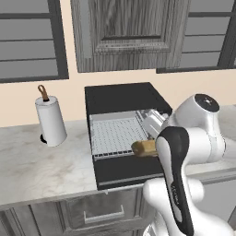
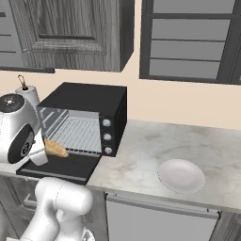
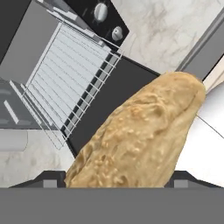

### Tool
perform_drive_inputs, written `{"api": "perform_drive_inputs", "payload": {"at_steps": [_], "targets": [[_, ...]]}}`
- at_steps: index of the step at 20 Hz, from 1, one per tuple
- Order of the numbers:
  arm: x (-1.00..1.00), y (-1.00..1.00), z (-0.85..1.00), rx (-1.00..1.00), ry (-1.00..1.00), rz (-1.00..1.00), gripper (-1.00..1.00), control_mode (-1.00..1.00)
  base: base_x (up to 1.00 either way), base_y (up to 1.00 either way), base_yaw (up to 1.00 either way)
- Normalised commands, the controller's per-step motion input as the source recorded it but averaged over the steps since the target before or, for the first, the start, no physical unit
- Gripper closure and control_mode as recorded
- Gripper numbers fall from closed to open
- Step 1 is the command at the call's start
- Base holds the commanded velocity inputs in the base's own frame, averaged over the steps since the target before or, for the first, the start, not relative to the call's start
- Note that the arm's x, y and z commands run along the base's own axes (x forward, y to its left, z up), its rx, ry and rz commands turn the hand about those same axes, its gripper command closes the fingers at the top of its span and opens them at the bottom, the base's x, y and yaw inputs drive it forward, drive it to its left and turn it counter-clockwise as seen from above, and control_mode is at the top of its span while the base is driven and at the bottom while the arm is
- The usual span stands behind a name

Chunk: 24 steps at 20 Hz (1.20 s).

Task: Pull the toaster oven rack outwards. Pick up the baguette from the plate and place it on the toaster oven rack. Close the toaster oven door fully and set the temperature to the lowest setting.

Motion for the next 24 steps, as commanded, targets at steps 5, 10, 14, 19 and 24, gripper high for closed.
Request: {"api": "perform_drive_inputs", "payload": {"at_steps": [5, 10, 14, 19, 24], "targets": [[0.24, 0.46, 0.00, 0.01, -0.04, -0.08, 1.00, -1.00, 0.00, 0.00, 0.00], [0.47, 0.15, 0.00, 0.00, 0.00, -0.02, 1.00, -1.00, 0.00, 0.00, 0.00], [0.54, 0.00, -0.13, -0.01, 0.00, 0.00, 1.00, -1.00, 0.00, 0.00, 0.00], [0.37, 0.00, -0.23, -0.02, 0.00, 0.00, 1.00, -1.00, 0.00, 0.00, 0.00], [0.22, 0.00, -0.27, 0.00, 0.00, 0.00, 1.00, -1.00, 0.00, 0.00, 0.00]]}}
